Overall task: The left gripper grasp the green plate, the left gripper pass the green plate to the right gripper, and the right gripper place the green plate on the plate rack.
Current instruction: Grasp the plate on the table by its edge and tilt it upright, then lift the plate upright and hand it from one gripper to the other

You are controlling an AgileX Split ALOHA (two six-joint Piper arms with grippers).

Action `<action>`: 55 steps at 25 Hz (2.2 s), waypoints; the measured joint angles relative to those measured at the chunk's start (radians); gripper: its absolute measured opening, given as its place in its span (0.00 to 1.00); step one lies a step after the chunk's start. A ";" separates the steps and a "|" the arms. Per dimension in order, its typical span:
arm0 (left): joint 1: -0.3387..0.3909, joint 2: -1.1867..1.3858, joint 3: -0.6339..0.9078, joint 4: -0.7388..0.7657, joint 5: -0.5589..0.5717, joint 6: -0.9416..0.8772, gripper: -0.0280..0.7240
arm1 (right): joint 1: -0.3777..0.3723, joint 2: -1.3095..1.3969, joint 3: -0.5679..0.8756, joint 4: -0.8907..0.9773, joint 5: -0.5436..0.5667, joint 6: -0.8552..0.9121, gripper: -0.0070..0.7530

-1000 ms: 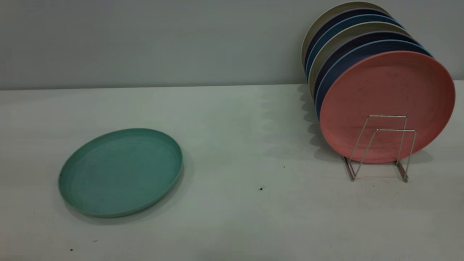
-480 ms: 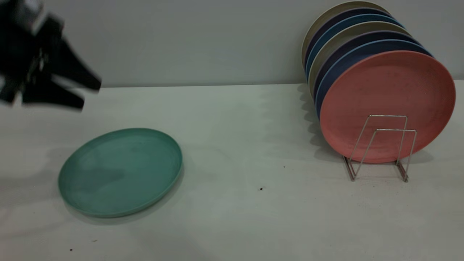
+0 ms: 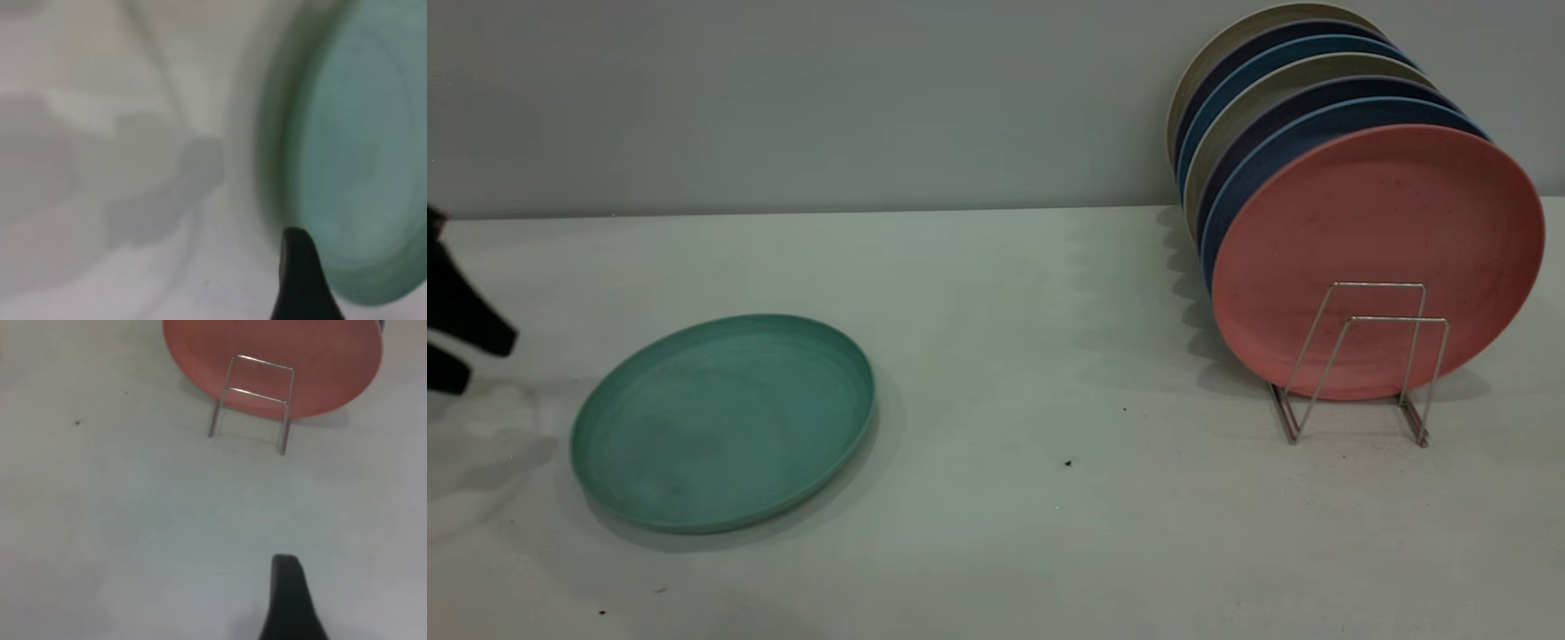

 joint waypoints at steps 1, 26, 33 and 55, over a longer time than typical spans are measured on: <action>0.002 0.010 -0.001 0.002 0.000 0.000 0.68 | 0.000 0.000 0.000 0.000 -0.003 0.002 0.69; -0.171 0.188 -0.013 -0.045 -0.125 0.010 0.56 | 0.000 0.000 0.000 0.005 -0.006 0.014 0.69; -0.170 0.214 -0.024 -0.070 -0.120 0.006 0.16 | 0.000 0.001 0.000 0.043 -0.007 0.014 0.69; -0.300 -0.086 -0.070 -0.031 0.039 0.072 0.06 | 0.000 0.853 0.005 1.591 -0.182 -1.373 0.69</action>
